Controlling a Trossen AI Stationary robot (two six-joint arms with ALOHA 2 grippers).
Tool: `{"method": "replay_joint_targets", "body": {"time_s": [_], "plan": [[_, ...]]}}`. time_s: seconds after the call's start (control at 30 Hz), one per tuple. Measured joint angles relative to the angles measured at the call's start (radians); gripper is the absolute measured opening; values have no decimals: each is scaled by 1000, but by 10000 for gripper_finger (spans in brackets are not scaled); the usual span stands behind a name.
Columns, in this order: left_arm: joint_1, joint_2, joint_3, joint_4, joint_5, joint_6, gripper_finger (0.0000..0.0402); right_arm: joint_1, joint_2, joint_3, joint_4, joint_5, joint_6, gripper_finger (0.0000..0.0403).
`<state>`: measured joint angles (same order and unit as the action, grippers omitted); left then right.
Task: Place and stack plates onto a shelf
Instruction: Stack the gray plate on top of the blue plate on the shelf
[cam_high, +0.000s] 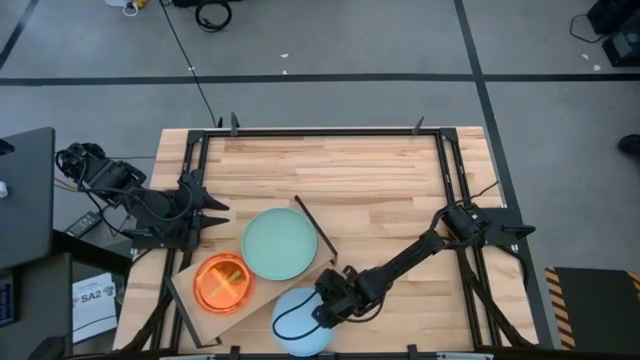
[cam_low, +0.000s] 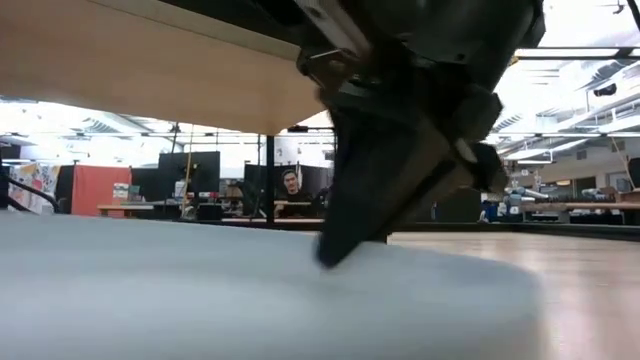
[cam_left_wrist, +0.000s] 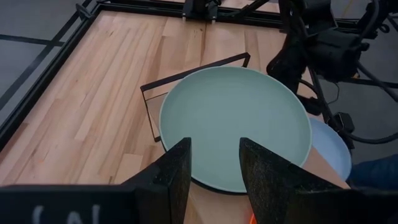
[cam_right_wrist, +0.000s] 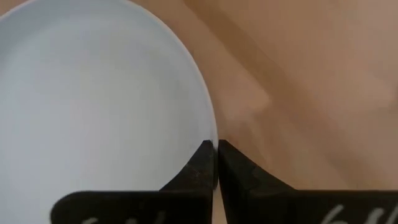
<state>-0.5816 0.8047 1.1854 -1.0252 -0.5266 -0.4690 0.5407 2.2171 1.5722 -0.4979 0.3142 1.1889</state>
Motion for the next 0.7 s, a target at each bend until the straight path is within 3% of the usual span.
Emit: {"method": "replay_joint_targets", "body": {"time_s": [0.47,0.7], "plan": [[0,0,0,0,0,0,141,10,-186,-3,-513,16,47,14],[0,0,0,0,0,0,141,10,-265,-3,-749,-29,49,14]]}}
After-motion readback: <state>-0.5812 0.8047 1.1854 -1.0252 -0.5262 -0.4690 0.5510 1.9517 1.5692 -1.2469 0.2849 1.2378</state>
